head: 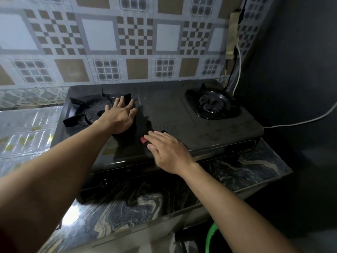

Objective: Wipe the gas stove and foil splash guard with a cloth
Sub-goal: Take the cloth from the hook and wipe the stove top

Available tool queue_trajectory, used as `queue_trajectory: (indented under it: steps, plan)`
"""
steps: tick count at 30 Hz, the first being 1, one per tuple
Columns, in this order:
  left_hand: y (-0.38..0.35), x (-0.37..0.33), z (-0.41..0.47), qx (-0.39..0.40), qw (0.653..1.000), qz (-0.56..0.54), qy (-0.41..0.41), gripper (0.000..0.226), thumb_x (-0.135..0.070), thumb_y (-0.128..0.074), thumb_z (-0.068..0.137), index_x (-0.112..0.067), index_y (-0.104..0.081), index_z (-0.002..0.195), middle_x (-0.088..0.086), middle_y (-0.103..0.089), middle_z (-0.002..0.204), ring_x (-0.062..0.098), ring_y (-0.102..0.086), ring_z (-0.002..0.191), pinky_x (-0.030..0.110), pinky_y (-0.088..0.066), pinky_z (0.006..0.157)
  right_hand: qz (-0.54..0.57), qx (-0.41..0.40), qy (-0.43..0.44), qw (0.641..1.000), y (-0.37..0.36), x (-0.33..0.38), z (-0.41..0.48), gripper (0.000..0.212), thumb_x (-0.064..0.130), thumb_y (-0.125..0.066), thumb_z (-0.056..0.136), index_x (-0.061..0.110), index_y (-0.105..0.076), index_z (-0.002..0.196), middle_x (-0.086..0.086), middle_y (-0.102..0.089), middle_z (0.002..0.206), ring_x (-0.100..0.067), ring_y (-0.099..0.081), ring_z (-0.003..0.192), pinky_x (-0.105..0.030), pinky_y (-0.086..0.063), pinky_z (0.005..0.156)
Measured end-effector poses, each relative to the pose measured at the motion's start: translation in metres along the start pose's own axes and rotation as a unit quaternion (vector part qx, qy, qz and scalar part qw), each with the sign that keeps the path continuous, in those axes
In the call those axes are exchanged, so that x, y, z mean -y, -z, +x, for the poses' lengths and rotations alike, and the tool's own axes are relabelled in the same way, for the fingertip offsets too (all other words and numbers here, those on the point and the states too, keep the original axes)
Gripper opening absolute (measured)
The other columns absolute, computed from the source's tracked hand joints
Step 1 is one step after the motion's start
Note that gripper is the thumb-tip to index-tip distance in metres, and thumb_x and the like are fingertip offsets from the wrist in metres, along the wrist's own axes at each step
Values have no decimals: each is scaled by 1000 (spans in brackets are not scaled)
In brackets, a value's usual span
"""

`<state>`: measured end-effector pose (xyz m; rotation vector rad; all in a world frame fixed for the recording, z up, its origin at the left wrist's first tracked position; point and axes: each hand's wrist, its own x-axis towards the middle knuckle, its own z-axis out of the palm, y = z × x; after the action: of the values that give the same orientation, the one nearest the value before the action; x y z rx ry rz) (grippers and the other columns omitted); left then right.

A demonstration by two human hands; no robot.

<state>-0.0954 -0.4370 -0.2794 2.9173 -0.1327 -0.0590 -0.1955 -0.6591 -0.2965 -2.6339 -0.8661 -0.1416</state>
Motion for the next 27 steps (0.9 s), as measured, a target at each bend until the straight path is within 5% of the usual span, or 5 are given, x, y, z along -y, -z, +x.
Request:
queue_trajectory:
  steps: [4, 8, 14, 27]
  plan:
    - [-1, -21, -8, -48, 995, 84, 7, 62, -50, -15, 100, -20, -17, 154, 16, -9, 163, 36, 0, 149, 67, 0, 111, -35, -13, -54, 998, 18, -45, -19, 46, 33, -33, 102, 18, -45, 144, -2, -45, 151, -16, -35, 141, -34, -24, 117]
    - [-8, -61, -7, -101, 983, 128, -88, 61, -50, -24, 100, -19, -27, 152, 14, -23, 160, 34, -11, 149, 63, -9, 115, -51, -13, -105, 993, 38, -87, -26, 48, 34, -31, 103, 16, -43, 145, -4, -42, 152, -17, -33, 142, -32, -22, 116]
    - [-21, -120, 3, -53, 986, 44, -155, 64, -55, -33, 97, -22, -30, 152, 11, -29, 158, 29, -21, 146, 51, -20, 115, -59, -12, -170, 984, 60, -138, -32, 50, 35, -30, 103, 13, -41, 146, -6, -40, 153, -19, -32, 142, -31, -23, 114]
    - [-38, -160, 3, -20, 991, 58, -123, 73, -70, -32, 83, -32, -39, 145, 2, -41, 151, 33, -38, 134, 54, -34, 104, -57, -35, -218, 974, 80, -206, -68, 50, 36, -28, 103, 13, -43, 146, -5, -42, 152, -18, -32, 142, -31, -21, 114]
